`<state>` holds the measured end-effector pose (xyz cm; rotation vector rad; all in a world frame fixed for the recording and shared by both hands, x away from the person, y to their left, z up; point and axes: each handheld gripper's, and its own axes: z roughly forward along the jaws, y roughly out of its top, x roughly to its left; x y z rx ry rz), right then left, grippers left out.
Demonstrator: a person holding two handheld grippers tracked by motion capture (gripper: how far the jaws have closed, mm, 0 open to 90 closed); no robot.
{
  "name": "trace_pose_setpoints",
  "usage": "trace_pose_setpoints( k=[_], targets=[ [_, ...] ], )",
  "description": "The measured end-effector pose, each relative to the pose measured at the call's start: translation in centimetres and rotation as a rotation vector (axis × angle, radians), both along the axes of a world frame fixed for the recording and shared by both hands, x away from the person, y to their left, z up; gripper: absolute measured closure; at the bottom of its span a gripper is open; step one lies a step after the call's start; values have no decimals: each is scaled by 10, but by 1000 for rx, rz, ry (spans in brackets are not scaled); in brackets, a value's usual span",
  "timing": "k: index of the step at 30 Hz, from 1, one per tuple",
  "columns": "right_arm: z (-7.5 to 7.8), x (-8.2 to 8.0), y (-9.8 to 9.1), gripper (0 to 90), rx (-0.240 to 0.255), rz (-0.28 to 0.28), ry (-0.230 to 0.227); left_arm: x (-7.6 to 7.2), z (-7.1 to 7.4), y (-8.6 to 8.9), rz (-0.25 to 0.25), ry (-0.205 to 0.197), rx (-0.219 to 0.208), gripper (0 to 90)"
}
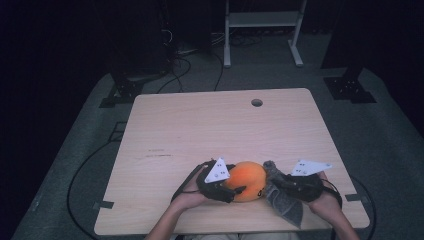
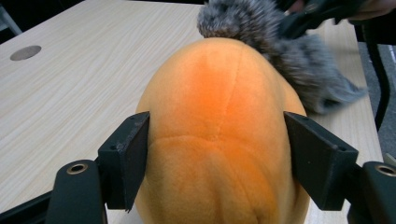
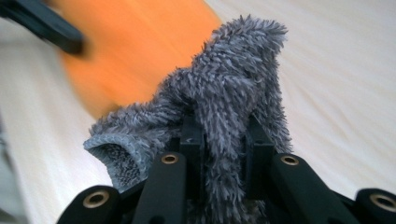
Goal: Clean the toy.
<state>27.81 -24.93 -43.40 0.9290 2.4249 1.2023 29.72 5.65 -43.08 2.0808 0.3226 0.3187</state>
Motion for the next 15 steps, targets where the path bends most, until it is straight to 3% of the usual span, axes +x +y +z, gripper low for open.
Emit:
trace_pose_setpoints(
  k=[2,6,8,10,13,15],
  targets=[
    [2,-1,-6,738,44,-1,10,1,-1,1,-9,7,-9,265],
    [25,-10,7,737,160,66,-54,-2,-3,-4,-36,-11,-2,264],
    [29,-11,14,737,163,82,-69,-3,-3,-4,-45,-18,2,265],
    [25,-9,26,735,85,87,-86,-4,-3,-1,-52,-16,5,264],
    [10,2,15,734,100,57,-31,-2,-4,0,-46,-4,-5,263],
    [1,7,5,738,66,6,-3,-1,-4,2,-47,2,-7,262]
  ],
)
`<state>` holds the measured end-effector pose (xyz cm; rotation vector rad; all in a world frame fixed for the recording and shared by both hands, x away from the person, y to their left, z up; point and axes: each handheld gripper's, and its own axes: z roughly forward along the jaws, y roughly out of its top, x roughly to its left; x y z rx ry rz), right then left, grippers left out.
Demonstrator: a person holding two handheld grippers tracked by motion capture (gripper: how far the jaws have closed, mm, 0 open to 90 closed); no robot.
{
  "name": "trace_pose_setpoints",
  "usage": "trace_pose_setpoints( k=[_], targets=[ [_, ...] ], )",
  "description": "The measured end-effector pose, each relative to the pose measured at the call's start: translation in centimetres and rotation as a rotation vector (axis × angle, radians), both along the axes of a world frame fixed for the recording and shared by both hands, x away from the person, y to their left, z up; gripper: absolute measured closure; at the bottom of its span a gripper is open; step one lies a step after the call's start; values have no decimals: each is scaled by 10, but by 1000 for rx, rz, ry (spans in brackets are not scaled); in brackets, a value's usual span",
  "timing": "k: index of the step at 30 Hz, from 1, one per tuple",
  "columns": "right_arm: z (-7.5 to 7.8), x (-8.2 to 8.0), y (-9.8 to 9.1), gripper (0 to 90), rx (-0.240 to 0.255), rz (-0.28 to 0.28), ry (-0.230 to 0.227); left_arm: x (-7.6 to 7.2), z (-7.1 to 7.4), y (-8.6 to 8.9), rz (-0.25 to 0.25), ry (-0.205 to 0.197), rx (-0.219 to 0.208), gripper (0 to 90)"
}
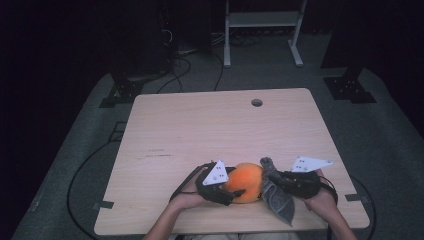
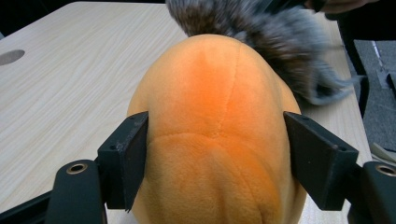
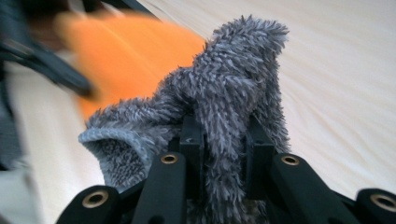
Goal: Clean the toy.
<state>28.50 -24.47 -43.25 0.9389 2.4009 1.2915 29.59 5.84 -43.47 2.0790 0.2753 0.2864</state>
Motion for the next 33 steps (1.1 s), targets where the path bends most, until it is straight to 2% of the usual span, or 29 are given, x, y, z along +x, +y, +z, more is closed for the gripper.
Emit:
trace_pose_setpoints(
  k=[2,3,6,8,10,13,15,20,21,23,24,25,26,27,29,30,31,32,33],
  targets=[
    [-8,2,-5,739,-53,-32,20,0,0,1,0,3,-6,259],
    [-9,1,-7,739,-62,-37,23,0,-1,1,-1,3,-7,258],
    [6,-4,-4,738,-1,-16,-18,-1,-1,0,-19,5,-11,250],
    [20,-10,3,735,69,32,-50,-2,-2,-2,-34,-1,-19,245],
    [26,-15,11,734,98,65,-70,-4,-4,-2,-53,-9,-17,236],
    [19,-14,19,734,40,69,-69,-5,-3,-1,-57,-15,3,236],
    [11,-9,14,734,42,53,-43,-5,-2,-1,-53,-15,9,236],
    [-8,-4,4,737,-109,-23,7,-4,-3,-1,-54,-15,9,236],
    [-6,-4,4,738,-92,-18,6,-4,-2,-1,-52,-19,16,236],
    [7,-8,5,738,-40,4,-31,-3,-3,-1,-52,-19,16,235],
    [7,-8,5,738,-40,4,-31,-3,-3,-1,-52,-19,16,236],
    [21,-13,9,738,45,55,-56,-4,-3,-2,-52,-21,11,236],
    [25,-15,13,737,71,74,-62,-4,-4,-3,-51,-23,11,235],
    [27,-16,17,736,75,86,-63,-5,-3,-3,-48,-24,14,231],
    [21,-16,24,735,19,88,-64,-3,1,-2,-25,-6,4,208],
    [17,-15,24,736,1,81,-64,-3,1,-2,-25,-6,4,193],
    [15,-13,23,737,0,74,-61,-2,4,0,-11,12,-4,180],
    [13,-12,20,737,-2,63,-56,0,7,0,38,32,13,152],
    [12,-11,17,737,-10,48,-51,1,7,0,62,51,29,131]
  ],
)
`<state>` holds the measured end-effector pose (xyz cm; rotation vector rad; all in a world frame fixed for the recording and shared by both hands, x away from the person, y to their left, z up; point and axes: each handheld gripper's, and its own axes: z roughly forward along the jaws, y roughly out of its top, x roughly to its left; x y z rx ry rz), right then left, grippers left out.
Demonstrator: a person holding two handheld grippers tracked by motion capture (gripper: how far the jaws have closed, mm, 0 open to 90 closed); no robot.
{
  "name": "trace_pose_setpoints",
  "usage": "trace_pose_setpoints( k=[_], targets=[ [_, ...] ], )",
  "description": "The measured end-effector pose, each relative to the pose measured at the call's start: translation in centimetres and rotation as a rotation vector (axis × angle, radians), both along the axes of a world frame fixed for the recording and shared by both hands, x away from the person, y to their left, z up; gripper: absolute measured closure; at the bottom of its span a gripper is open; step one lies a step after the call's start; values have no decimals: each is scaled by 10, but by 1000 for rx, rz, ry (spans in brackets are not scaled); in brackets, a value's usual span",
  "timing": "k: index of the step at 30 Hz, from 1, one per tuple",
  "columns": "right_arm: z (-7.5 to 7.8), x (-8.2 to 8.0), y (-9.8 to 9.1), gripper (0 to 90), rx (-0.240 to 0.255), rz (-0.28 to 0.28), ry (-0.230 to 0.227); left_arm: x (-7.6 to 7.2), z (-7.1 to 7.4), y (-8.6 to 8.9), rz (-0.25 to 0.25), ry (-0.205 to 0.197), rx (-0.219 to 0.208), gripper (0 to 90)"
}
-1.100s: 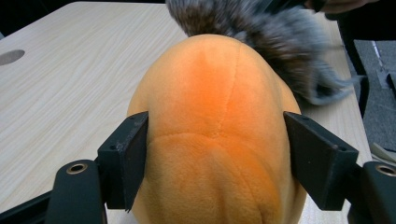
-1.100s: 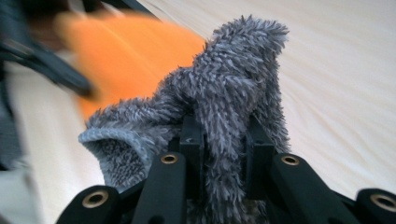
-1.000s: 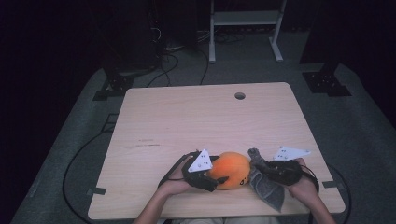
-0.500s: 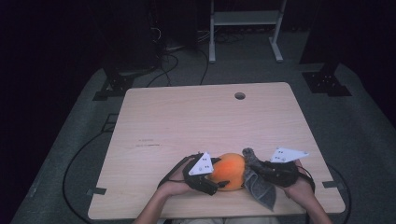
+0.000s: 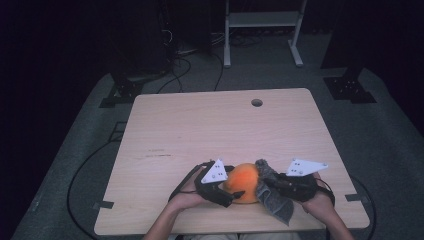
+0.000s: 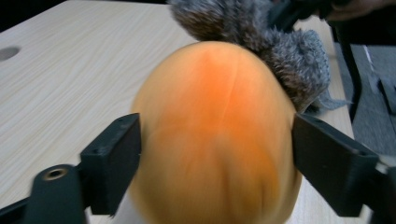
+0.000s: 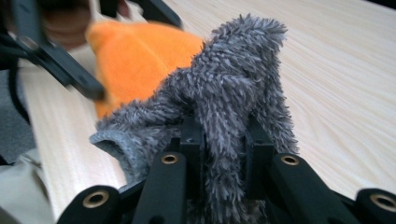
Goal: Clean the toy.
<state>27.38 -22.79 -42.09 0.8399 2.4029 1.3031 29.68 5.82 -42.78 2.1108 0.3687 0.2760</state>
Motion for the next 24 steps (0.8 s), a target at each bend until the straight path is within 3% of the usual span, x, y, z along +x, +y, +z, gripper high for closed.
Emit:
trace_pose_setpoints(
  k=[1,2,4,5,8,10,12,14,16,17,18,20,21,23,24],
  targets=[
    [-2,1,-3,737,3,-6,11,0,0,0,0,0,0,131],
    [-3,1,-6,737,12,-6,24,2,-2,-1,1,53,-8,144],
    [-5,2,-8,737,7,-12,30,1,-4,-1,0,24,-6,242],
    [-4,1,-7,737,1,-18,26,0,-3,-2,7,-6,-8,294],
    [7,0,-7,740,-47,-59,-27,-5,2,-7,-1,-159,-44,378],
    [19,-2,-10,740,-15,-62,-60,-9,1,-13,-25,-266,0,383],
    [29,-7,-4,740,13,-36,-91,-11,-2,-16,-89,-252,-12,363],
    [33,-14,10,738,28,21,-103,-13,-3,-15,-104,-258,-5,334],
    [30,-16,23,737,-24,43,-123,-12,-3,-9,-100,-238,1,290],
    [27,-15,25,738,-30,47,-116,-10,-3,-6,-76,-208,-11,249],
    [24,-14,25,739,-33,41,-114,-6,-3,-5,-31,-138,-35,202],
    [17,-11,22,741,-18,16,-83,5,-4,-5,49,25,-40,146],
    [14,-10,20,741,-2,18,-68,7,-5,-5,45,61,-47,138],
    [14,-10,18,740,-6,23,-61,2,-7,-6,9,-18,-39,233],
    [16,-10,17,740,-9,22,-58,2,-7,-6,9,-18,-39,272]
  ],
)
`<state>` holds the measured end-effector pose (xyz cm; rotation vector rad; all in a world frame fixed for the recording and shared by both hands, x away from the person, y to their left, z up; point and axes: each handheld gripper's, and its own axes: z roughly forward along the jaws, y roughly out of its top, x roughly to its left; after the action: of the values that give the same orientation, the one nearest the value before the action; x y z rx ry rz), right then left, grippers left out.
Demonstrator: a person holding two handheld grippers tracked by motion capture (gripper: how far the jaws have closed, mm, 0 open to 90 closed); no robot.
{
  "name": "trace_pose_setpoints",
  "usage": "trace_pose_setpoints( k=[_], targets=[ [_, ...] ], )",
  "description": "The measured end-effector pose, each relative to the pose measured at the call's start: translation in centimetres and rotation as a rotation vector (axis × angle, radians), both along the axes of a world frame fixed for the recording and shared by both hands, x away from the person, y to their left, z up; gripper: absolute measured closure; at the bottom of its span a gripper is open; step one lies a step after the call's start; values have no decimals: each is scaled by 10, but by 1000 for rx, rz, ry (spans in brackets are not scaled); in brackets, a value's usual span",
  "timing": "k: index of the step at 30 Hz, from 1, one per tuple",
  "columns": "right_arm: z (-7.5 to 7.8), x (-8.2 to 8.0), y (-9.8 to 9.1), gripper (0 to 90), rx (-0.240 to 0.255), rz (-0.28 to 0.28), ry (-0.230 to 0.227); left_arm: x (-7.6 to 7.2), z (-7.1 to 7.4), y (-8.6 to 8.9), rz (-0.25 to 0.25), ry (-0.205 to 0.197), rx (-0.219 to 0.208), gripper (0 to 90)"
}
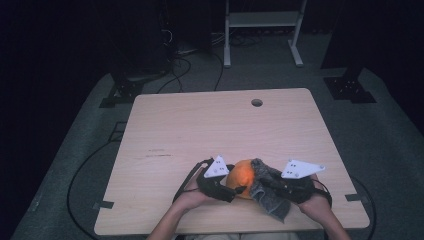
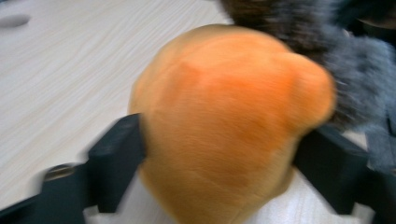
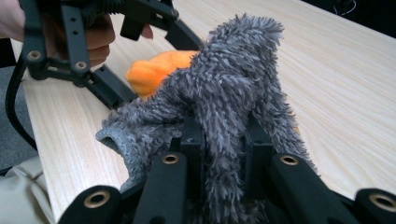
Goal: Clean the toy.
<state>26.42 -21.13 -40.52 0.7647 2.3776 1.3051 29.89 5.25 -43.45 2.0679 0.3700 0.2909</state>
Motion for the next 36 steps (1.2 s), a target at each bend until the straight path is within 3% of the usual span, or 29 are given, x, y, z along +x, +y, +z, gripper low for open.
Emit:
trace_pose_setpoints(
  k=[2,4,7,10,11,13,18,19,20,22,24,26,28,29,30,32,36],
  targets=[
    [7,-2,-2,740,-18,-6,-23,-4,4,-3,-23,-51,11,313],
    [19,-9,2,741,-41,-10,-76,-9,4,-6,-58,-111,30,322],
    [34,-19,14,740,-15,64,-107,-15,5,-11,-95,-154,56,311],
    [25,-21,29,737,-60,101,-104,-18,4,-11,-118,-188,101,309],
    [21,-17,28,738,-47,102,-86,-17,2,-9,-116,-188,102,313],
    [15,-9,19,739,-12,77,-58,-15,2,-7,-111,-176,94,321],
    [1,6,-10,739,43,-17,14,-3,-2,4,-91,-86,85,318],
    [-2,8,-13,739,48,-33,27,-3,-2,4,-91,-86,85,308],
    [-3,10,-15,739,51,-43,35,4,-1,11,-52,-33,58,287],
    [-4,10,-13,740,49,-56,32,10,3,19,-21,25,6,231],
    [-3,9,-8,741,45,-65,21,10,10,23,-21,39,-70,201],
    [-2,7,-3,741,43,-61,11,7,16,22,-36,39,-105,202],
    [-1,2,4,741,36,-40,2,6,17,20,-39,25,-93,253],
    [0,0,7,741,23,-31,-10,4,13,16,-42,12,-35,279],
    [0,-2,10,741,4,-26,-17,5,10,16,-41,18,-15,289],
    [-1,-1,8,740,3,-17,-11,5,7,17,-40,37,-26,314],
    [-10,7,-7,738,10,-44,25,5,7,18,-32,27,-4,330]
  ],
)
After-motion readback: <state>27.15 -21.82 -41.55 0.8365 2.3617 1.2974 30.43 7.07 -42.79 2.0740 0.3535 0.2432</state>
